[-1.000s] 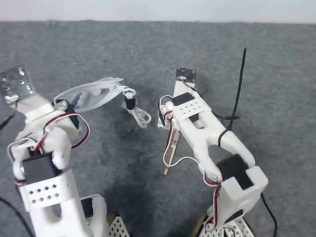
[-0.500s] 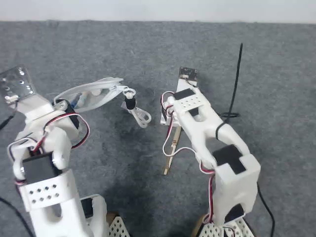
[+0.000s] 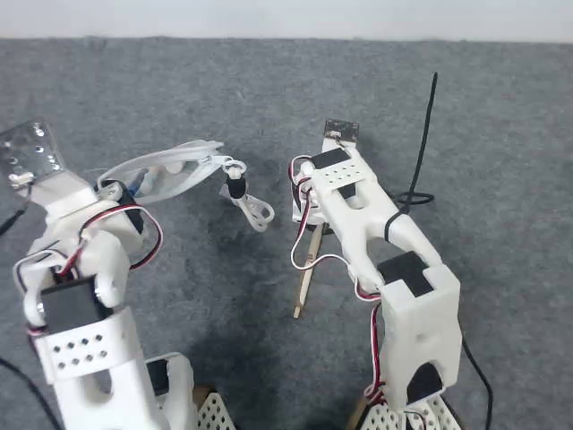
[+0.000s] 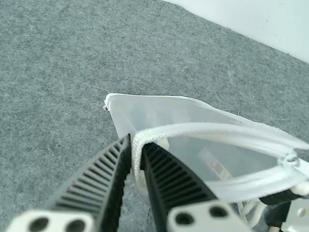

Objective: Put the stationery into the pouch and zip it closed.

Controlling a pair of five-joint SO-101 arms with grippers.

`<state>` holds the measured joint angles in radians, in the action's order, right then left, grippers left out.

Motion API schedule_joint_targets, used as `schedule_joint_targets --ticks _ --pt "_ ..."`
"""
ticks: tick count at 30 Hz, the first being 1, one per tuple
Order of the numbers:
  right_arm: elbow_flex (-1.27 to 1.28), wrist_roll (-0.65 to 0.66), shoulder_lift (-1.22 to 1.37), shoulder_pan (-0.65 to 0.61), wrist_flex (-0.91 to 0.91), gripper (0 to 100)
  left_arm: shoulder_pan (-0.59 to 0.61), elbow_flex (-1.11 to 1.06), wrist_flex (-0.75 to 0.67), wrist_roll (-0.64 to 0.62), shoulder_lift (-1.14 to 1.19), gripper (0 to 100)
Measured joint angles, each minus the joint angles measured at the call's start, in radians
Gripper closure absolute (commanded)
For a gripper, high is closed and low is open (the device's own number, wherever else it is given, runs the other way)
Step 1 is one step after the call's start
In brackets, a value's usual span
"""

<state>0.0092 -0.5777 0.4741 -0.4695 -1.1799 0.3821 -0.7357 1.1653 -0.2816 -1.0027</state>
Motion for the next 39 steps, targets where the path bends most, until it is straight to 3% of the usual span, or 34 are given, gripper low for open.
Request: schedule_joint_targets --ticks 35,39 --pt "0.000 0.000 -0.585 -0.055 -0.434 99.3 0.000 0.000 0.000 0.000 0.000 99" --pt "0.000 0.000 -0.672 -0.107 -0.489 99.3 -0.003 0.000 0.000 0.000 0.000 99"
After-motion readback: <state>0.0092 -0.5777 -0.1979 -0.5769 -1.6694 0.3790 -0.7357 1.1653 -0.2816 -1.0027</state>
